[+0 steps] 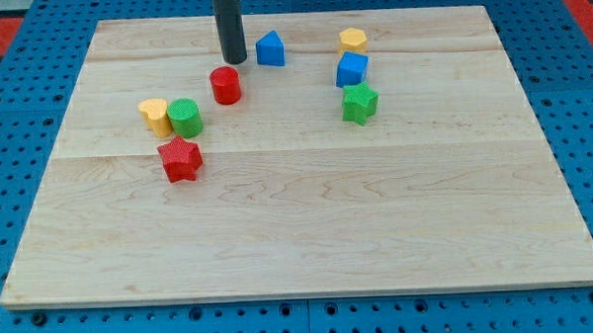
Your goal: Move the blue triangle towards the yellow hexagon
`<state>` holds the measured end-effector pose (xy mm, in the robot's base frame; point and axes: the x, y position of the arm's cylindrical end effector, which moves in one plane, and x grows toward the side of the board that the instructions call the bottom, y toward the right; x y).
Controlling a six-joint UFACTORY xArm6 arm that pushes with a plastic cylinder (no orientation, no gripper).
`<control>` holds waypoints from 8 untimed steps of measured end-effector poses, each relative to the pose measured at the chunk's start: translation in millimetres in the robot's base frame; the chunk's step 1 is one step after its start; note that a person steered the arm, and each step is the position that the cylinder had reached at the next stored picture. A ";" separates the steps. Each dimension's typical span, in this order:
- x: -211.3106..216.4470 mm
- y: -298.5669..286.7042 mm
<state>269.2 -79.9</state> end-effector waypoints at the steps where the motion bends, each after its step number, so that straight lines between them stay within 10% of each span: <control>1: -8.3 6.3; 8: -8.3 55.6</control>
<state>260.9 -24.3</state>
